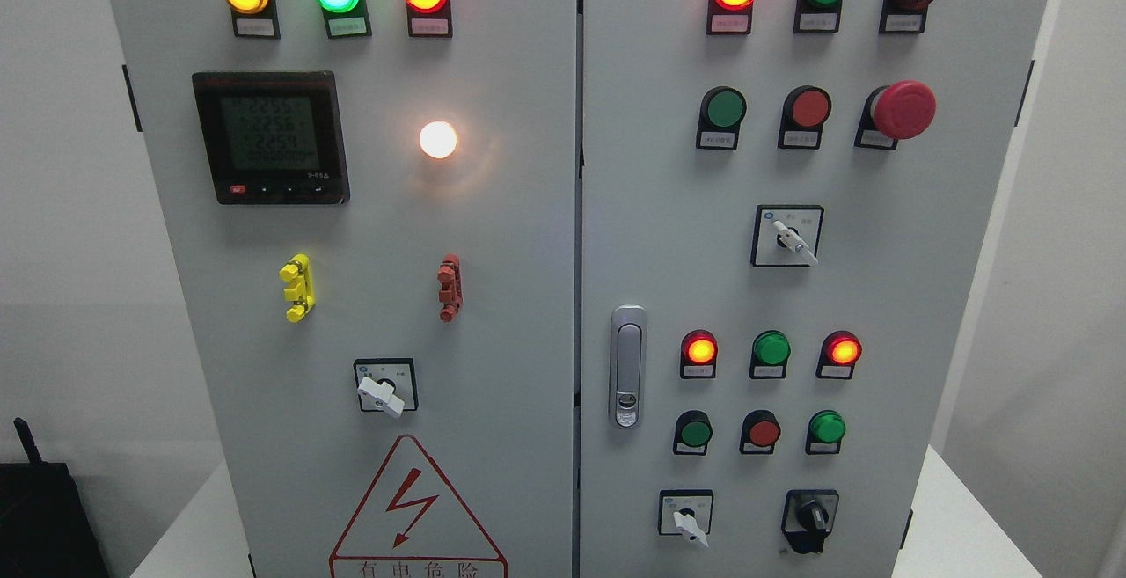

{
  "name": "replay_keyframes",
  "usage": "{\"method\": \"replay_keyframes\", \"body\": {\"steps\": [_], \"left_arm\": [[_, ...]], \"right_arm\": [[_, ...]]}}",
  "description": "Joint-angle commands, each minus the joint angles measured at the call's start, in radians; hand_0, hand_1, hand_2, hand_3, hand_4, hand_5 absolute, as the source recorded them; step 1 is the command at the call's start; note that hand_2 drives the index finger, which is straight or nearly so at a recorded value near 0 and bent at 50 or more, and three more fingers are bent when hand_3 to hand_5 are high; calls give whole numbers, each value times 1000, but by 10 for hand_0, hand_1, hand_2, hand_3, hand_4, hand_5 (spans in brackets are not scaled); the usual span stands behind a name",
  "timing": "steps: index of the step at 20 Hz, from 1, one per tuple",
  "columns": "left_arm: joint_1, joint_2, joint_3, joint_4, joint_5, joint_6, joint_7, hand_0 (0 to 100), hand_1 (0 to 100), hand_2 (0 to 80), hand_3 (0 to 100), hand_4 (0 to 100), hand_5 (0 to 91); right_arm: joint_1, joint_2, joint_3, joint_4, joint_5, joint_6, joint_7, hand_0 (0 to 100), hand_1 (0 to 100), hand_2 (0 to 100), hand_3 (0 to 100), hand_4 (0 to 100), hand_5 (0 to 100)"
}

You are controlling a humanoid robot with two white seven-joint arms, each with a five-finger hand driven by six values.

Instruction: Trip black knob to open circuit

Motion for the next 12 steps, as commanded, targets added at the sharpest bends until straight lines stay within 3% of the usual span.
{"method": "replay_keyframes", "body": {"steps": [1,7,12], "left_arm": [[-2,-2,1,0,2,-1,0,120,389,0,0,0,0],[-2,-2,1,0,2,-1,0,120,389,0,0,0,0],[-2,-2,1,0,2,-1,0,120,389,0,0,0,0]], "right_arm": [[17,6,-5,-43,-3,-19,0,222,386,0,0,0,0],[70,6,-5,-183,-3,-44,2,223,408,0,8,0,0],[77,6,-3,-203,-3,-199,0,209,437,0,111,0,0]]}}
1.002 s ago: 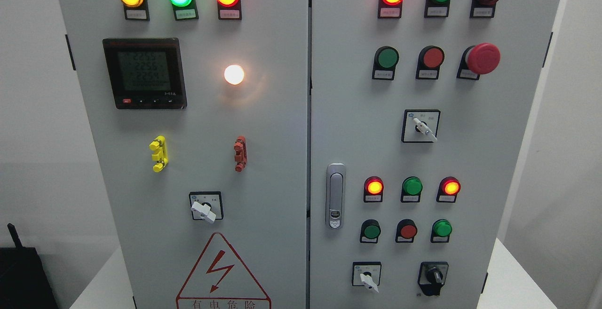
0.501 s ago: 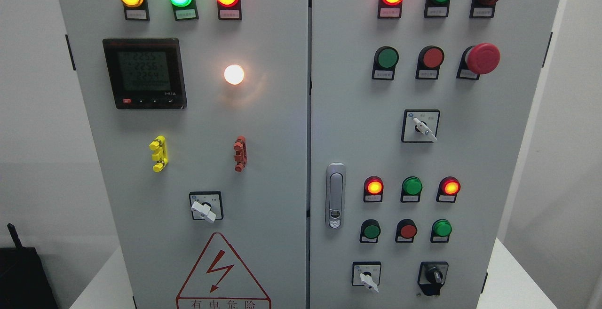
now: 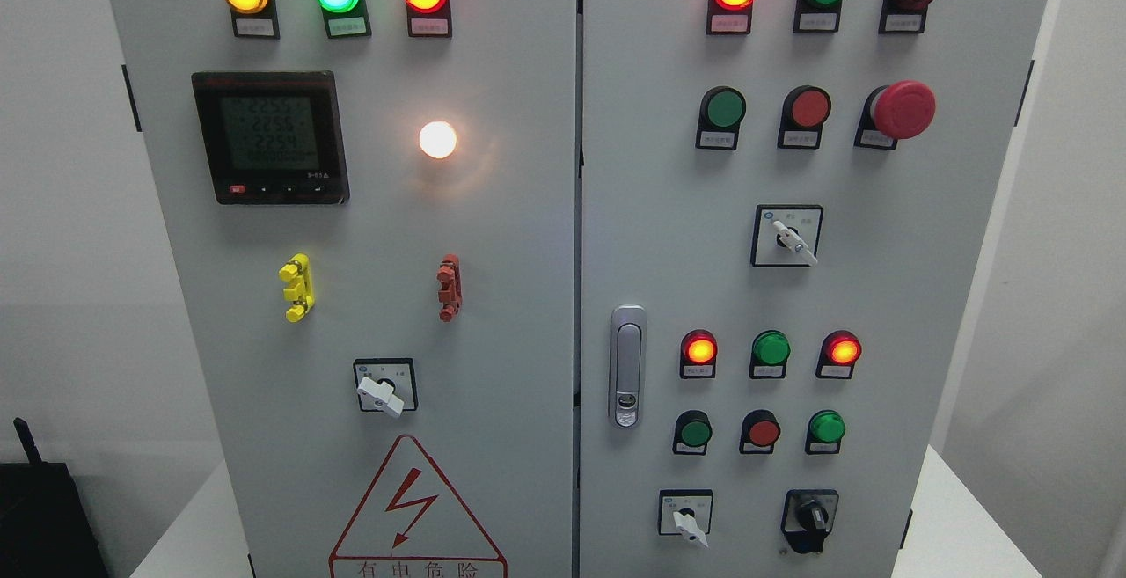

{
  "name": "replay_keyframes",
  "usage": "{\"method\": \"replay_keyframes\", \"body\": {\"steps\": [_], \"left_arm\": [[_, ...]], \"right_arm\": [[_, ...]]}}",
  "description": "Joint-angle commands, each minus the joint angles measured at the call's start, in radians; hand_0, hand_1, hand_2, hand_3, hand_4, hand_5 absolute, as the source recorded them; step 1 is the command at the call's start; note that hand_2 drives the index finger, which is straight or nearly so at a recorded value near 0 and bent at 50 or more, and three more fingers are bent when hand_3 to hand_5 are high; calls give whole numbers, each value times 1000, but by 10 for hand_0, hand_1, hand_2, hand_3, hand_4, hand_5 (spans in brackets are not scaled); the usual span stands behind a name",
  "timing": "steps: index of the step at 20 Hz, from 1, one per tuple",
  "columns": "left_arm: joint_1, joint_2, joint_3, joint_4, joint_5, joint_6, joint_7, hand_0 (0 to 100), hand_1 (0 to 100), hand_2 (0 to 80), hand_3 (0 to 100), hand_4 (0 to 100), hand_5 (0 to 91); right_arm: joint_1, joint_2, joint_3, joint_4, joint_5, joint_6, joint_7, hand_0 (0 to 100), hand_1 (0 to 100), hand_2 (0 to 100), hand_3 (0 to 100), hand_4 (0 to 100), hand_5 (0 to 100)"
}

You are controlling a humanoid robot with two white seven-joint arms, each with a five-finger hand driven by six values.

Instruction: Trip black knob to open circuit

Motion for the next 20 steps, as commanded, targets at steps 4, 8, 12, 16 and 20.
{"method": "replay_keyframes", "body": {"steps": [4,8,12,16,20], "left_arm": [[-4,-2,1,0,2,-1,0,120,389,0,0,0,0],[-2,-2,1,0,2,-1,0,120,389,0,0,0,0],[-4,-2,1,0,2,-1,0,120,389,0,0,0,0],[-2,-2,1,0,2,-1,0,120,389,0,0,0,0],[-4,-2,1,0,2,0,0,120,389,0,0,0,0]], "right_arm": [[22,4,-7,-112,-3,-63,-1,206,458,0,256,107,0],[67,4,-18,-253,0,-63,-1,213,484,0,411,262,0],[84,4,-15,-330,2,-86,-27,251,508,0,518,350,13],[84,2,-16,-374,5,-128,-35,291,556,0,603,411,145],[84,2,-16,-413,5,-198,-50,302,604,0,633,515,319]]}}
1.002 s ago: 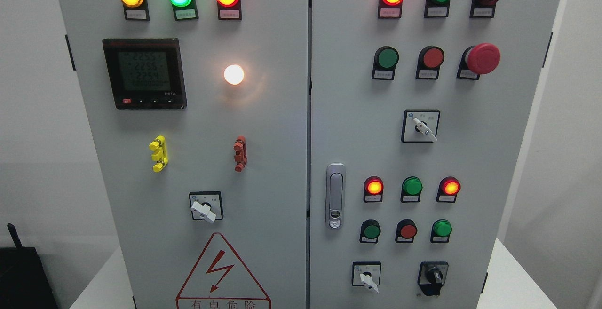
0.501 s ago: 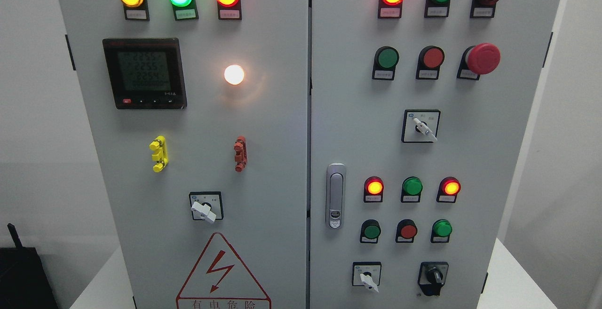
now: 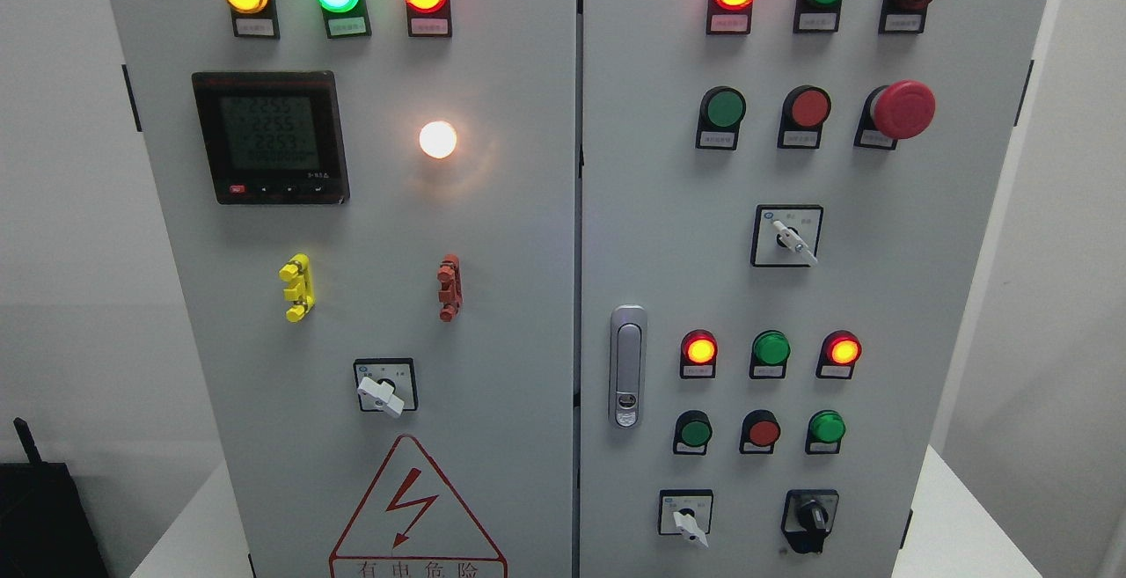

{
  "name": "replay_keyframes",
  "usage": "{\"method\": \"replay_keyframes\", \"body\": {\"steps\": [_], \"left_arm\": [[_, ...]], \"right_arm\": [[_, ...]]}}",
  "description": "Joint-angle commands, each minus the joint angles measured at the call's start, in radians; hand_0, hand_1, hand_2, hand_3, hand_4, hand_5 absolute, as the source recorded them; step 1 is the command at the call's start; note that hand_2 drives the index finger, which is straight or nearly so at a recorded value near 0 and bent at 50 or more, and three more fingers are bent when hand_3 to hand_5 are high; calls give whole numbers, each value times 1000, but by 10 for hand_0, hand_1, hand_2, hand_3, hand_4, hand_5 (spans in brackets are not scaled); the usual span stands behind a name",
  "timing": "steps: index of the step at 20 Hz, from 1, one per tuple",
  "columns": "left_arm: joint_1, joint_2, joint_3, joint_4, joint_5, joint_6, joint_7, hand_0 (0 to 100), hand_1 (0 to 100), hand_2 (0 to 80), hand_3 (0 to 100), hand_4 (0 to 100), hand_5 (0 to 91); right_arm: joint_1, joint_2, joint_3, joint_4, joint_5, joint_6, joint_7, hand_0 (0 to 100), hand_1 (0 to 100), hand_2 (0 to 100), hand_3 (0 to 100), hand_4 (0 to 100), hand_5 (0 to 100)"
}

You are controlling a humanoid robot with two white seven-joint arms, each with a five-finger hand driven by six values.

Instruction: Trip black knob to open circuit

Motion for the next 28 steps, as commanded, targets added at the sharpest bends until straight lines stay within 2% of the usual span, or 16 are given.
{"method": "replay_keyframes", "body": {"steps": [1,2,5,7,10,12,20,28], "left_arm": [[-2,-2,1,0,2,-1,0,120,389,0,0,0,0],[-4,-2,1,0,2,0,0,120,389,0,0,0,0],[-2,-2,1,0,2,-1,0,120,389,0,0,0,0],[-4,-2,1,0,2,-1,0,120,389,0,0,0,0],[-2,-2,1,0,2,-1,0,120,389,0,0,0,0],[-2,-2,1,0,2,-1,0,120,389,0,0,0,0],[-4,-2,1,0,2,-1,0,120,389,0,0,0,0],[-4,-2,1,0,2,-1,0,120,389,0,0,0,0]], "right_arm": [[2,2,-2,-36,2,-59,-11,280,615,0,651,555,372],[2,2,-2,-52,2,-80,-11,259,615,0,676,594,427],[11,2,4,-102,4,-92,-10,408,642,0,703,622,500],[11,2,5,-113,4,-125,-8,468,656,0,711,629,516],[9,1,7,-119,4,-212,-7,576,674,0,724,645,543],[8,2,7,-136,4,-234,-5,617,678,0,730,657,565],[6,-6,8,-265,4,-231,-7,662,688,0,747,694,696],[3,-4,-6,-403,2,-171,-11,753,754,0,802,753,765]]}}
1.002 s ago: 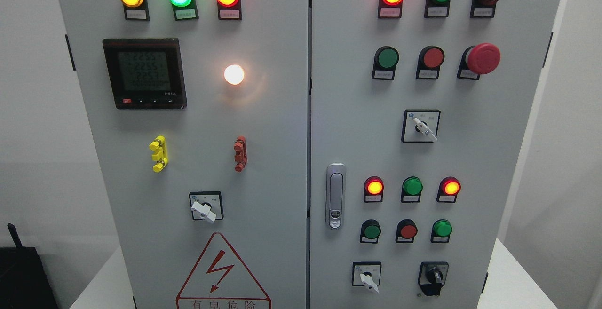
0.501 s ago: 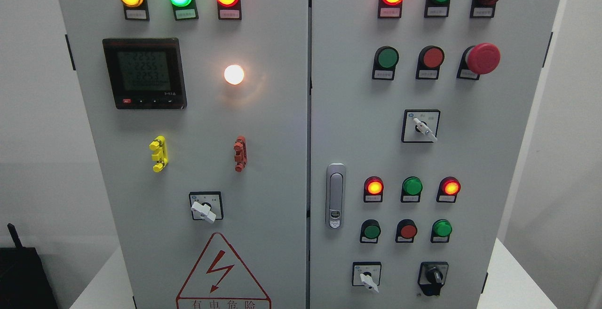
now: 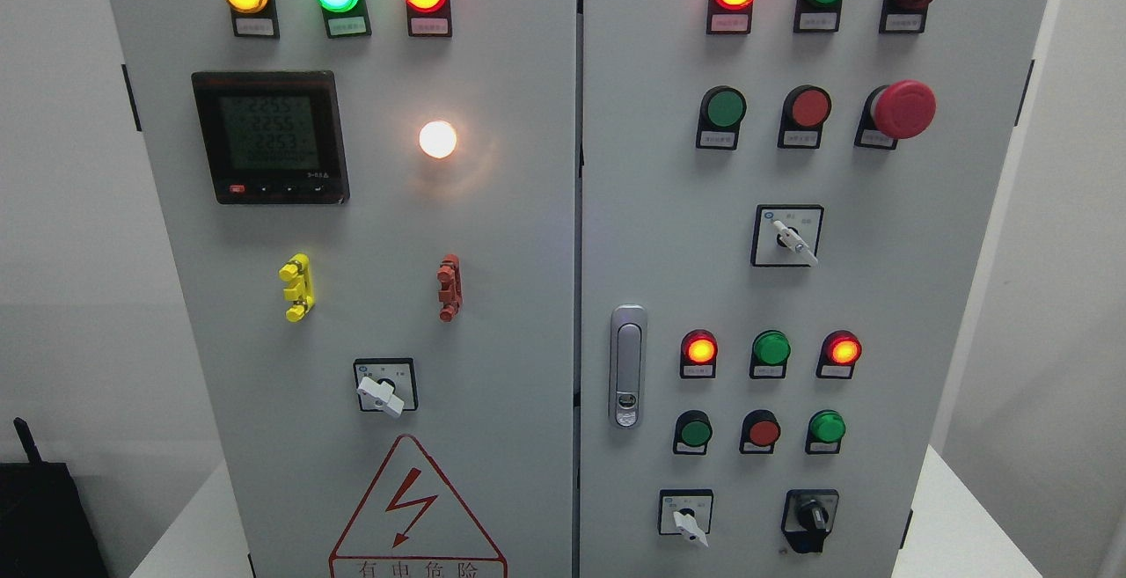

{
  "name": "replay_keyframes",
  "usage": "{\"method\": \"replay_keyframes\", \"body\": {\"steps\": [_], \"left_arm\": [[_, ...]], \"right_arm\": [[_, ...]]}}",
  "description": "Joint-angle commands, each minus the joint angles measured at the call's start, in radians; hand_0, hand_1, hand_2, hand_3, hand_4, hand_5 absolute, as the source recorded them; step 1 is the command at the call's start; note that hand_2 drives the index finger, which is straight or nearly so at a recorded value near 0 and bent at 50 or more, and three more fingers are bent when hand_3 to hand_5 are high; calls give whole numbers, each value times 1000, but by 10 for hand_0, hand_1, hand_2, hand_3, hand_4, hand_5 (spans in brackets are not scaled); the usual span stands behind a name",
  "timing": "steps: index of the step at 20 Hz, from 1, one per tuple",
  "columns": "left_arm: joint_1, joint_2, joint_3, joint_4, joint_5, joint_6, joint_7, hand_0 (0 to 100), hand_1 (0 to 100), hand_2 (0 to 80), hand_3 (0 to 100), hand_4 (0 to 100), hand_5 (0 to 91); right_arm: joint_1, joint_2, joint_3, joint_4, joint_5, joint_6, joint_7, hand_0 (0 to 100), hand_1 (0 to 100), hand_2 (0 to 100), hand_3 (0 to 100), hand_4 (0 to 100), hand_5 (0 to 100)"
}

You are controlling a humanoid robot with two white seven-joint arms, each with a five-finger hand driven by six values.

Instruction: Trip black knob to open circuit

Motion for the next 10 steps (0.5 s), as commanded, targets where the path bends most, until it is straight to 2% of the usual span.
{"method": "replay_keyframes", "body": {"steps": [1,5,10], "left_arm": [[-2,-2,1,0,2,0,0,120,389,0,0,0,0],[-2,-2,1,0,2,-1,0,120,389,0,0,0,0],[-2,-2,1,0,2,0,0,120,389,0,0,0,0]], "right_arm": [[-8,-1,-6,-50,1,-3,-1,776,768,0,809,764,777],[-20,1,-6,-81,-1,-3,-1,831,775,0,837,789,807],[-36,1,-7,-133,-5,-3,-1,843,783,0,858,820,854]]}}
